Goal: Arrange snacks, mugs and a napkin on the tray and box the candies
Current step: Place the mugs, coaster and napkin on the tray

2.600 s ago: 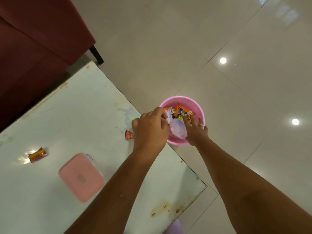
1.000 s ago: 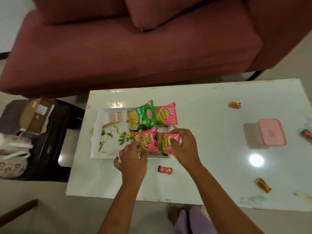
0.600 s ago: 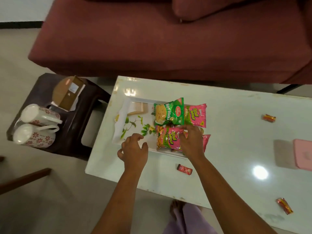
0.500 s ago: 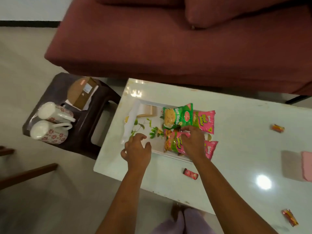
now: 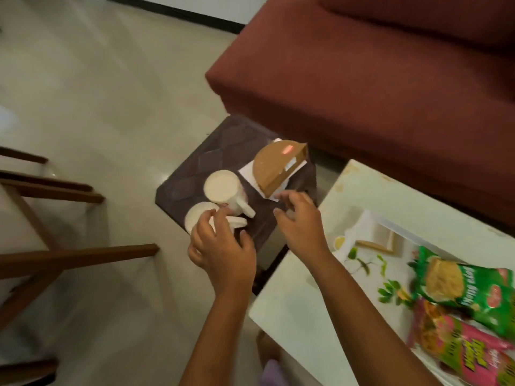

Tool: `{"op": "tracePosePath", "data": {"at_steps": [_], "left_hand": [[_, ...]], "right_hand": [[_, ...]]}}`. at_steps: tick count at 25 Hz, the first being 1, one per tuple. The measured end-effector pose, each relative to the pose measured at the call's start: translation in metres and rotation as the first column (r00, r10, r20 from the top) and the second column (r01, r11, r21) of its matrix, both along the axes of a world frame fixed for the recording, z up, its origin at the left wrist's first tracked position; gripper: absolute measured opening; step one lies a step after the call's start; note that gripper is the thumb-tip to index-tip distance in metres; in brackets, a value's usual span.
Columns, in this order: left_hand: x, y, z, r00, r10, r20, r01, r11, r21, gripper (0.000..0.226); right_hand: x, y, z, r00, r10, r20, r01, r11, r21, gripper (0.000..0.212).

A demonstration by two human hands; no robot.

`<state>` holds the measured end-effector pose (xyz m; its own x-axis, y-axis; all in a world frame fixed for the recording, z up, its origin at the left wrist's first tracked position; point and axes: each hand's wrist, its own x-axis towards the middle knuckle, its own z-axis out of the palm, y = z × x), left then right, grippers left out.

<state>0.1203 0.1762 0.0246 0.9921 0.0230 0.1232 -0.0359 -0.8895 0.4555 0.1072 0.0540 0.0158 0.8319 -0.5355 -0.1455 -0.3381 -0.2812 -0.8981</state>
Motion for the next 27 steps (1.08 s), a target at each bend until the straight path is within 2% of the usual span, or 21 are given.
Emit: {"op": "tracePosePath", "data": {"at_steps": [2, 4, 6, 7, 9, 11, 13, 15, 19, 23, 27], "left_hand": [[0.042, 0.034, -0.003, 0.998, -0.006, -0.07, 0.011, 0.997, 0.07, 0.066], [0.072, 0.056, -0.01, 0.968, -0.055, -0.245, 0.078, 0.993, 0.086, 0.088], [0.089, 0.064, -0.02, 0.911, -0.123, -0.394, 0.156, 0.986, 0.053, 0.102], [0.094, 0.064, -0.026, 0.883, -0.16, -0.44, 0.194, 0.981, 0.032, 0.105], [0.097, 0.065, -0.036, 0.864, -0.211, -0.457, 0.244, 0.97, 0.014, 0.104], [0.095, 0.065, -0.044, 0.887, -0.217, -0.407, 0.252, 0.967, 0.033, 0.101], [0.092, 0.066, -0.046, 0.91, -0.217, -0.353, 0.249, 0.967, 0.047, 0.097], [0.091, 0.065, -0.045, 0.919, -0.222, -0.326, 0.248, 0.968, 0.04, 0.093], [0.087, 0.063, -0.04, 0.919, -0.214, -0.33, 0.238, 0.971, 0.032, 0.088], [0.073, 0.056, -0.025, 0.929, -0.233, -0.286, 0.244, 0.97, 0.004, 0.087], [0.046, 0.025, -0.005, 0.887, -0.364, -0.283, 0.359, 0.93, -0.073, 0.086]], "right_hand": [[0.053, 0.022, 0.001, 0.996, 0.08, -0.026, -0.08, 0.997, -0.001, 0.033], [0.096, 0.036, -0.002, 0.969, 0.224, -0.1, -0.233, 0.969, -0.086, 0.049], [0.125, 0.043, -0.006, 0.876, 0.406, -0.26, -0.457, 0.871, -0.18, 0.066], [0.137, 0.045, -0.008, 0.812, 0.479, -0.334, -0.551, 0.817, -0.169, 0.071], [0.153, 0.043, -0.011, 0.687, 0.589, -0.425, -0.684, 0.722, -0.105, 0.075], [0.161, 0.037, -0.011, 0.579, 0.646, -0.498, -0.774, 0.627, -0.086, 0.078], [0.16, 0.034, -0.01, 0.512, 0.656, -0.554, -0.823, 0.559, -0.099, 0.081], [0.154, 0.037, -0.01, 0.537, 0.641, -0.548, -0.822, 0.542, -0.171, 0.08], [0.136, 0.035, -0.01, 0.673, 0.6, -0.432, -0.74, 0.541, -0.4, 0.069], [0.1, 0.012, 0.0, 0.829, 0.493, -0.263, -0.559, 0.707, -0.433, 0.076], [0.033, -0.024, 0.016, 0.929, 0.308, -0.207, -0.371, 0.761, -0.532, 0.093]]}}
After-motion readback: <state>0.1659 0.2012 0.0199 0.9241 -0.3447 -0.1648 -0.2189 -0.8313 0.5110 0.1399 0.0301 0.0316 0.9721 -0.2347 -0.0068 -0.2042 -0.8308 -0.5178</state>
